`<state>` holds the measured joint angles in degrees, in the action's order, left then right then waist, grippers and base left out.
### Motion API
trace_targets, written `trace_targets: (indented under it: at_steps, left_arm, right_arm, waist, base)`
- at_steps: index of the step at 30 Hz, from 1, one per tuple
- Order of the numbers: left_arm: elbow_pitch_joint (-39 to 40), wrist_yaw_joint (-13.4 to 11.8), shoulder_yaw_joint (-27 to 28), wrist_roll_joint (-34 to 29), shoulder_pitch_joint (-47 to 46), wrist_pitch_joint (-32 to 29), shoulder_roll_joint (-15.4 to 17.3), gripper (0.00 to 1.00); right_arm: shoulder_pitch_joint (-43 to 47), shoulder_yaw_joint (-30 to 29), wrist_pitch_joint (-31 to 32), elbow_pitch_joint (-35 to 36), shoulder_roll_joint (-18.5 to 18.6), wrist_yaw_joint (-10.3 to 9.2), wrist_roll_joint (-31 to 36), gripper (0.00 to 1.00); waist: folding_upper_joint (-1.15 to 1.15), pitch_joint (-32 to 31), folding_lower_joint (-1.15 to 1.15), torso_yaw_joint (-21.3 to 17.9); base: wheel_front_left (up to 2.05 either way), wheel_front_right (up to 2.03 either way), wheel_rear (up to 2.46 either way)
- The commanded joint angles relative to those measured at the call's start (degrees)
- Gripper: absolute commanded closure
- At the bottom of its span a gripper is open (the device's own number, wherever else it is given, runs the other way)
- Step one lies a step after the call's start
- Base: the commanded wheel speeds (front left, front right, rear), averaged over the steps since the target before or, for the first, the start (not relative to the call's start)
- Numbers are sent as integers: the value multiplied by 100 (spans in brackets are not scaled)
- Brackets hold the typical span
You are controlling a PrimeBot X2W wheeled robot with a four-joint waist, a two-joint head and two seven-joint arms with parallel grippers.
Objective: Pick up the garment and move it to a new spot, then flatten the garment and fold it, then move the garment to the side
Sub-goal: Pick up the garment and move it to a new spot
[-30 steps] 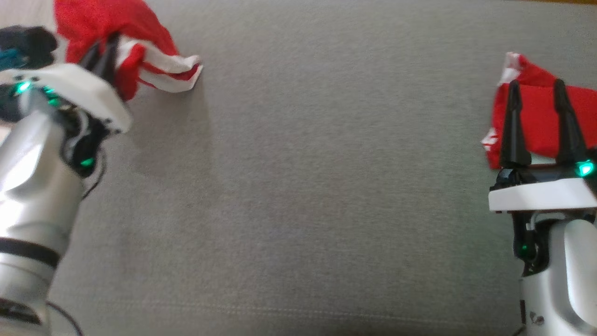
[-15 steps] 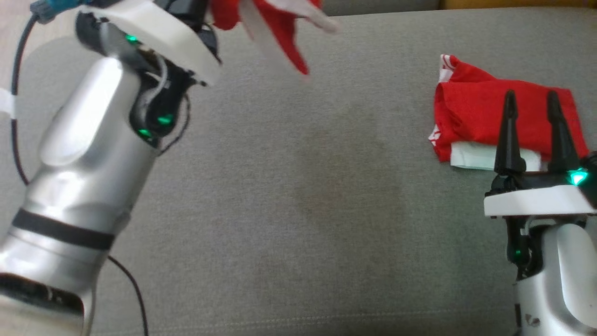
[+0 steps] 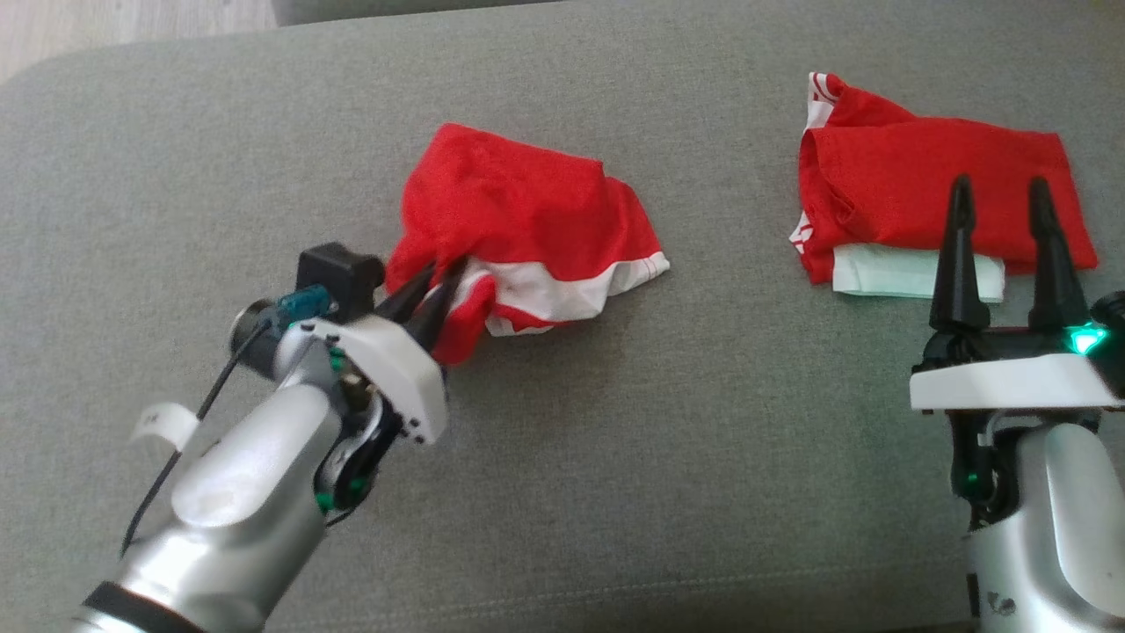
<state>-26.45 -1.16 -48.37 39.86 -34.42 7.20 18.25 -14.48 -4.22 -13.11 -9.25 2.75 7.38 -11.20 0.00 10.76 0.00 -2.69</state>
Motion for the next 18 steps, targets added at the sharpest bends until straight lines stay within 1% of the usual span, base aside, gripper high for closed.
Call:
trace_targets:
  at_steps: [1, 5, 7, 8, 9, 10, 14, 18]
  left_arm:
    - [90, -37, 172, -84, -319, 80, 207, 100]
    - [-394, -113, -78, -502, -357, 281, 301, 100]
    - [-620, -134, -136, -574, -376, 330, 260, 100]
    - [-721, -148, -155, -598, -390, 353, 230, 71]
    - [-803, -157, -187, -641, -411, 385, 200, 11]
    - [-871, -167, -203, -668, -428, 427, 163, 0]
    - [-1084, -247, -127, -644, -465, 565, 45, 0]
    - [-1111, -333, 63, -565, -450, 690, 11, 0]
  right_arm:
    - [-144, 137, -44, 157, 13, 11, -39, 0]
    - [-132, 185, -60, 81, 13, 11, -14, 0]
    - [-117, 199, -64, 47, 13, 11, 3, 0]
    - [-108, 211, -64, 31, 13, 11, 12, 0]
    - [-101, 225, -57, 17, 13, 11, 24, 0]
    - [-92, 233, -48, 7, 12, 11, 36, 0]
    - [-60, 259, -4, -16, 12, 11, 68, 0]
    - [-9, 279, 34, -23, 12, 11, 82, 0]
  waist:
    - [0, 9, 0, 3]
    - [0, -2, 0, 34]
    - [0, -34, 0, 65]
    - [0, -52, 0, 82]
    - [0, -70, 0, 98]
    - [0, -90, 0, 120]
    - [0, -158, 0, 196]
    - [0, -234, 0, 295]
  base:
    - [0, 0, 0]
    - [0, 0, 0]
    - [0, 0, 0]
    - [0, 0, 0]
    - [0, 0, 0]
    - [0, 0, 0]
    - [0, 0, 0]
    - [0, 0, 0]
